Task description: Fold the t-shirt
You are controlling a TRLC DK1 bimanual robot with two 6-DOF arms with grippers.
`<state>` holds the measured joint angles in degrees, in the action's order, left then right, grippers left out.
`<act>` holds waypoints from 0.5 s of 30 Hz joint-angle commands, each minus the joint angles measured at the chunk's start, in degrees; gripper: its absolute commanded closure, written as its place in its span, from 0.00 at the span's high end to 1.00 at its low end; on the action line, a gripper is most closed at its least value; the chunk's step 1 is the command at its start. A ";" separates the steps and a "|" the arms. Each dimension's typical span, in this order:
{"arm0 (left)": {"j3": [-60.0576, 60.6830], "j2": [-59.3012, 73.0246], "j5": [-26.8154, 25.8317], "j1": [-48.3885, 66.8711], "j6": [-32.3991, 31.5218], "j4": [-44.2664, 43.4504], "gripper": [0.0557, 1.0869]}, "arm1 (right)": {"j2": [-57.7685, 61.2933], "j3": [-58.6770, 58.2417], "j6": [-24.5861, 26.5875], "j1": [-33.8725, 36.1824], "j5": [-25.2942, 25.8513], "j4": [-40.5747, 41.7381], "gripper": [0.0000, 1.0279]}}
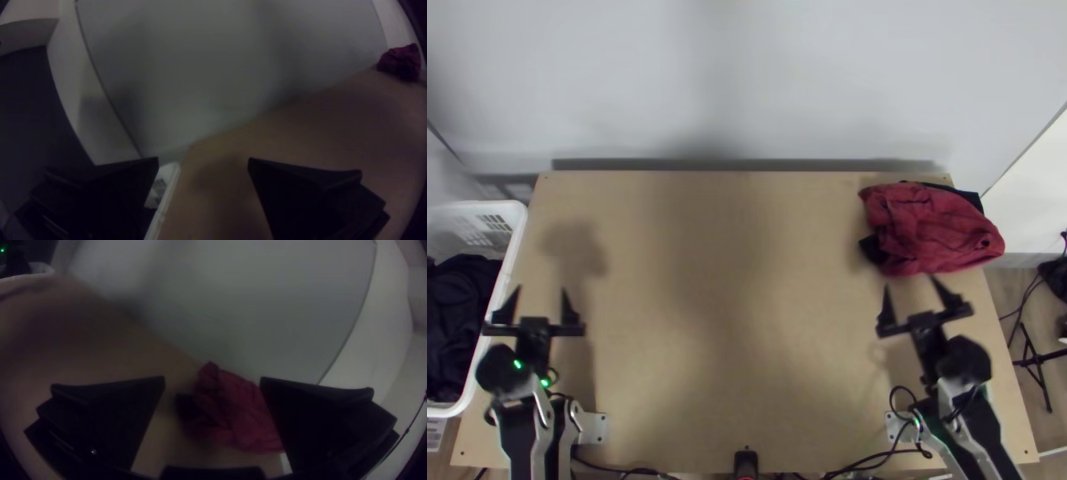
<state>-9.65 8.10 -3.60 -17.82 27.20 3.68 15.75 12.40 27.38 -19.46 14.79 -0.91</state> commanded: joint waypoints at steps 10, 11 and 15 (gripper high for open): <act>-39.31 44.37 -3.96 -37.28 4.79 25.94 0.95 | 31.45 51.93 -5.75 9.62 11.76 -23.35 0.96; -40.89 48.06 -3.88 -39.13 5.85 26.90 0.95 | 32.86 55.10 -6.90 9.44 12.64 -26.16 0.96; -45.46 61.95 -3.96 -46.16 11.73 26.11 0.95 | 39.62 69.86 -12.70 7.69 13.43 -38.20 0.96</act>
<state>-44.38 50.28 -7.31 -52.25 32.23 26.28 44.66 59.42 21.32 -10.70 24.97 -23.11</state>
